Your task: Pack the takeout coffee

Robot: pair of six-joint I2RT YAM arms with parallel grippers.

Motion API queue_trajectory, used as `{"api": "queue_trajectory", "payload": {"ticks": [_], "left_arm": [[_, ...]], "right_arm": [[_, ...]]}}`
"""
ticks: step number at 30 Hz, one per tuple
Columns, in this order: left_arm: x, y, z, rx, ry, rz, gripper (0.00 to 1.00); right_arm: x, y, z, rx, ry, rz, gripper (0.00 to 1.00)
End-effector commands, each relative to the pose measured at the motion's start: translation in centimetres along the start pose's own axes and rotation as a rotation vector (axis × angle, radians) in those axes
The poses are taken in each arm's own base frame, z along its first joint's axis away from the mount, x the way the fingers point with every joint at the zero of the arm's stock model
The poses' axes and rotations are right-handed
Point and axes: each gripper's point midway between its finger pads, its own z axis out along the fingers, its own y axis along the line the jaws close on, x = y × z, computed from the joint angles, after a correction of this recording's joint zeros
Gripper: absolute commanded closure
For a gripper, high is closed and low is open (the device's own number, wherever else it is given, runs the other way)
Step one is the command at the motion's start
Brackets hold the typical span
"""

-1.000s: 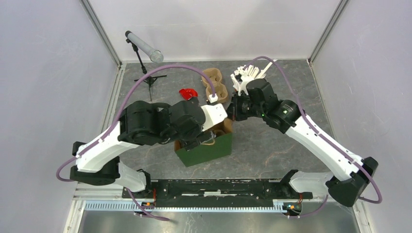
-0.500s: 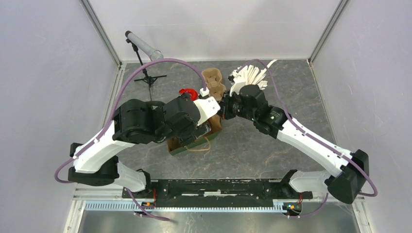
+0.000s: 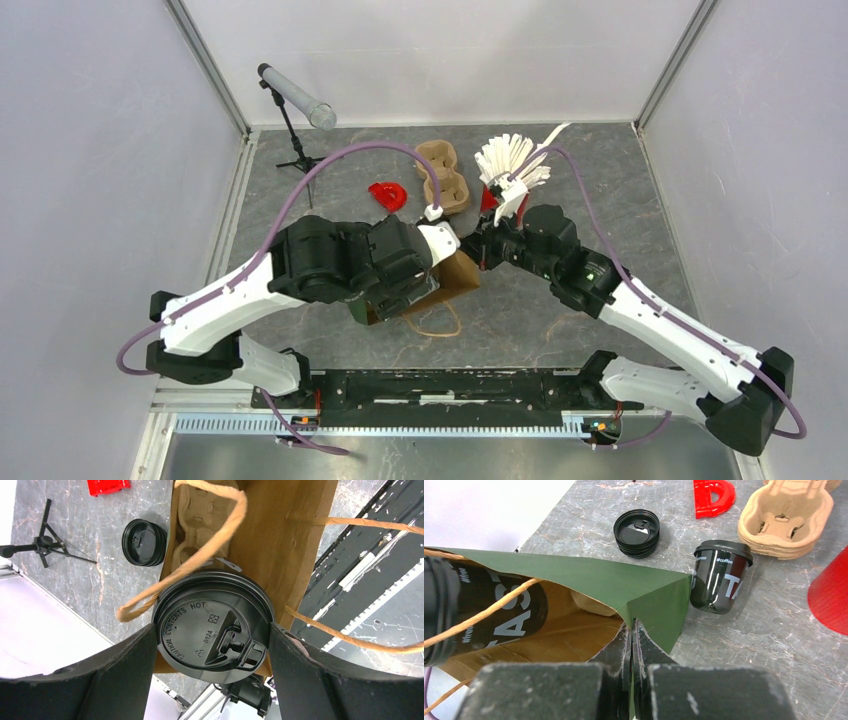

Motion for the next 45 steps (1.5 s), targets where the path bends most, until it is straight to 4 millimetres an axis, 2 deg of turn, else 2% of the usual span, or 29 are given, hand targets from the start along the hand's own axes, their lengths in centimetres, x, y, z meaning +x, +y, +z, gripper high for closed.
{"api": "queue_trajectory", "payload": {"ticks": [1, 5, 10, 12, 15, 19, 25, 32, 40, 45], "left_arm": [[1.0, -0.3, 0.0, 0.015, 0.041, -0.007, 0.56], [0.1, -0.3, 0.3, 0.007, 0.013, 0.022, 0.57], [-1.2, -0.3, 1.5, -0.036, -0.018, 0.076, 0.58], [-1.2, -0.2, 2.2, -0.067, -0.016, 0.115, 0.58], [-0.9, -0.2, 3.3, -0.099, 0.006, 0.157, 0.58], [-0.5, -0.1, 4.3, -0.131, 0.043, 0.202, 0.58], [-0.9, -1.1, 5.5, -0.111, 0.044, 0.205, 0.57], [-1.5, -2.3, 6.2, -0.054, -0.023, 0.220, 0.58], [0.0, -2.6, 7.2, -0.051, -0.021, 0.275, 0.58], [-1.0, -2.6, 6.6, -0.037, -0.065, 0.271, 0.58]], "right_arm": [[1.3, -1.2, -1.2, 0.040, 0.013, -0.060, 1.00], [1.8, -1.6, -1.8, 0.056, 0.014, -0.054, 1.00], [0.2, -0.8, -2.6, 0.058, 0.017, -0.033, 1.00], [0.3, -0.8, -2.8, 0.057, 0.014, -0.030, 1.00], [1.5, -1.8, -2.8, 0.090, 0.015, -0.029, 1.00], [2.0, -1.7, -2.7, 0.071, 0.020, -0.044, 1.00], [2.0, -1.7, -2.4, 0.070, 0.026, -0.041, 1.00], [1.6, -1.5, -2.3, 0.089, 0.065, -0.026, 1.00], [2.6, -1.2, -2.0, 0.077, 0.121, -0.005, 1.00], [2.3, -1.2, -2.0, 0.088, 0.125, 0.005, 1.00]]}}
